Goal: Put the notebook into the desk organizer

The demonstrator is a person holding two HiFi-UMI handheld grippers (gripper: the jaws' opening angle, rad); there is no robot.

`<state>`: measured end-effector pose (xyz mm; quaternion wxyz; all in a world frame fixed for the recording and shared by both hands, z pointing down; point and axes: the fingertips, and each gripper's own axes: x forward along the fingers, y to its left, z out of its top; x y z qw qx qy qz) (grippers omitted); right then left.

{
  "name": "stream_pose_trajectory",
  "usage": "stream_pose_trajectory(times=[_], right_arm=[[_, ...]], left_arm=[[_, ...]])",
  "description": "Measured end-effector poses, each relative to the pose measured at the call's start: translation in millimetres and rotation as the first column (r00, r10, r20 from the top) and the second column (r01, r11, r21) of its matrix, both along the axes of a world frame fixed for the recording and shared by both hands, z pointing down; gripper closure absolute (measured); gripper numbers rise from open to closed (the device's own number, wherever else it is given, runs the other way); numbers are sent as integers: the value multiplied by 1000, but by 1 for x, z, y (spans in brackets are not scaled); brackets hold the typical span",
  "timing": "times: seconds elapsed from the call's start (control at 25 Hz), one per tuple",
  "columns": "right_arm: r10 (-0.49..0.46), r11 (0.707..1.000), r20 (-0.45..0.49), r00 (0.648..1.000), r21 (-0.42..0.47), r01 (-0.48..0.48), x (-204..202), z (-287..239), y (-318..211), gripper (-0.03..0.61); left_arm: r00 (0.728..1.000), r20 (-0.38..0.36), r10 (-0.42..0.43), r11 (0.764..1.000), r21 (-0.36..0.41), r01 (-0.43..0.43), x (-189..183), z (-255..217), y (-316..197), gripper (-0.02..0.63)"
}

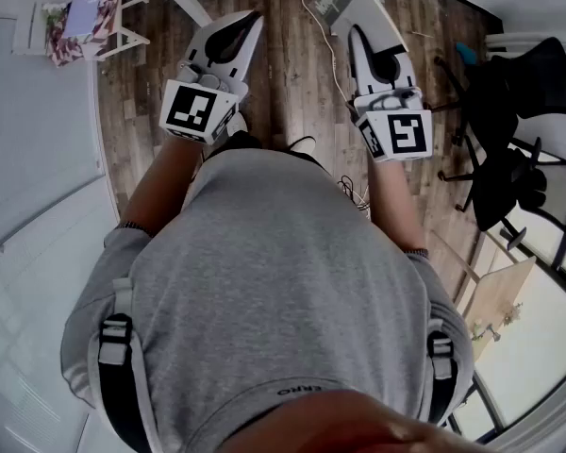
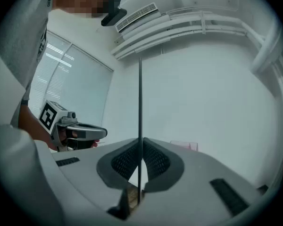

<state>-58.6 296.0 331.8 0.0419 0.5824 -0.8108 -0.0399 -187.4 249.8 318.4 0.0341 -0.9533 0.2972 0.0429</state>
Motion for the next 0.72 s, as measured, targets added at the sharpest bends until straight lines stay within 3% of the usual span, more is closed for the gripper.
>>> stream_pose_trajectory(times=[0.72], right_arm=[[39, 999, 32, 999, 5, -39, 26, 4, 13, 563]], left_arm=[[1000, 12, 5, 1000, -9, -5, 7, 6, 2, 591]])
